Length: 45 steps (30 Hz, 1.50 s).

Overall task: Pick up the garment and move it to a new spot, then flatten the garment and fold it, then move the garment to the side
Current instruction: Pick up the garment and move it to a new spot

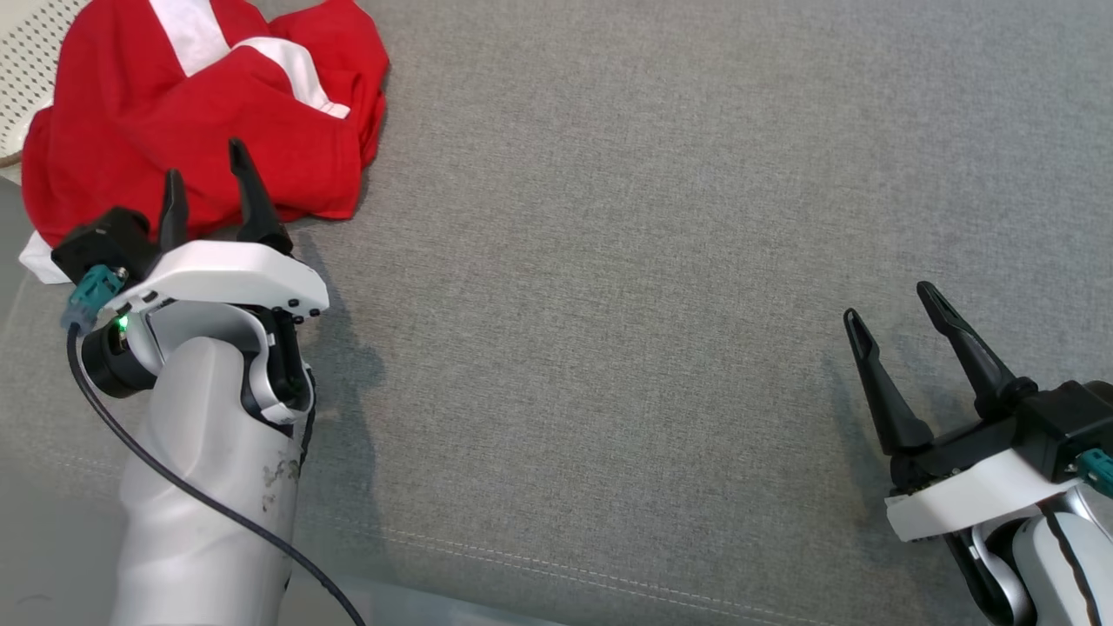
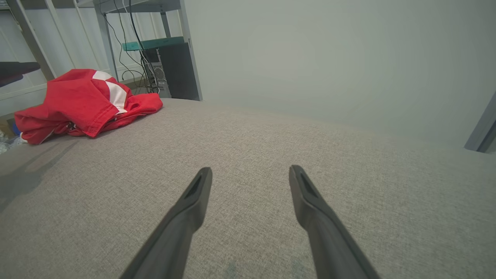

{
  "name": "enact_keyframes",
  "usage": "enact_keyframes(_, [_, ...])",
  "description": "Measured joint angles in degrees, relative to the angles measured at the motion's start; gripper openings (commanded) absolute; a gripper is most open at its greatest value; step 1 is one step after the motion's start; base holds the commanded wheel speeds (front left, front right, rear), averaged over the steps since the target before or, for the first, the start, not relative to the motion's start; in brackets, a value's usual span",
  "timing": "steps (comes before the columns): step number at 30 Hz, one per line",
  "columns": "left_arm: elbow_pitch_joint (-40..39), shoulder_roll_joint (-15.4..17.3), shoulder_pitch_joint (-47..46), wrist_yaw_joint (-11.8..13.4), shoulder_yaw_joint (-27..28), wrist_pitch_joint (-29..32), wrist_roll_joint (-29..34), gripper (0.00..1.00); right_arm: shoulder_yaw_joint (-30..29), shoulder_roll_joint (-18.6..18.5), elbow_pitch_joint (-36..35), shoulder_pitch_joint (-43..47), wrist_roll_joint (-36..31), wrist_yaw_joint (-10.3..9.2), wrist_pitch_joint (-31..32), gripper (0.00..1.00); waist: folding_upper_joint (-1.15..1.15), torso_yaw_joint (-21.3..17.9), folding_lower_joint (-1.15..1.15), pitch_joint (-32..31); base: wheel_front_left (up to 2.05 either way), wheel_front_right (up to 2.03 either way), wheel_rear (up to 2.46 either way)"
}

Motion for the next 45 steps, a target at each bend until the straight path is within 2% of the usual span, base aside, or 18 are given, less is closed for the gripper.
enact_keyframes(5, [6.68, -0.07, -3.46, 0.97, 2.37, 0.0, 2.67, 1.0, 0.67, -1.15, -0.13, -1.16, 0.91, 0.0, 0.0, 1.0, 0.0, -0.8, 0.0, 1.24, 0.0, 0.0, 0.0])
enact_keyframes(12, [12.87, 0.02, -8.18, 0.97, 6.03, 0.0, 4.78, 1.0, 1.93, -2.13, -0.15, -2.39, 1.94, 0.0, 0.0, 1.0, 0.0, -1.95, 0.0, 2.76, 0.0, 0.0, 0.0])
enact_keyframes(22, [17.92, 1.34, -11.6, 1.0, 8.99, 0.0, 7.09, 1.0, 2.59, -2.72, -0.14, -4.1, 3.02, 0.0, 0.0, 1.0, 0.0, -3.84, 0.0, 5.25, 0.0, 0.0, 0.0])
enact_keyframes(31, [19.04, 2.04, -11.88, 0.99, 11.01, 0.0, 9.75, 1.0, 3.23, -3.27, -0.14, -4.39, 3.6, 0.0, 0.0, 1.0, 0.0, -5.18, 0.0, 6.37, 0.0, 0.0, 0.0])
enact_keyframes(32, [18.97, 2.05, -11.88, 0.96, 11.14, 0.0, 9.98, 0.68, 3.31, -3.33, -0.14, -4.42, 3.87, 0.0, 0.0, 1.0, 0.0, -5.28, 0.0, 6.42, 0.0, 0.0, 0.0])
enact_keyframes(33, [18.69, 2.05, -11.88, 0.92, 11.25, 0.0, 10.27, 0.1, 3.34, -3.38, -0.14, -4.47, 3.93, 0.0, 0.0, 1.0, 0.0, -5.35, 0.0, 6.48, 0.0, 0.0, 0.0])
enact_keyframes(34, [18.23, 2.05, -11.88, 0.91, 11.43, 0.0, 10.58, 0.0, 3.34, -3.42, -0.1, -4.59, 3.92, 0.0, 0.0, 1.0, 0.0, -5.38, 0.0, 6.47, 0.0, 0.0, 0.0])
enact_keyframes(45, [10.68, 1.64, -11.17, -0.08, 13.58, 0.0, 14.12, 0.0, 3.57, -3.39, 0.18, -5.04, 3.93, 0.0, 0.0, 1.0, 0.0, -5.5, 0.0, 5.18, 0.0, 0.0, 0.0])
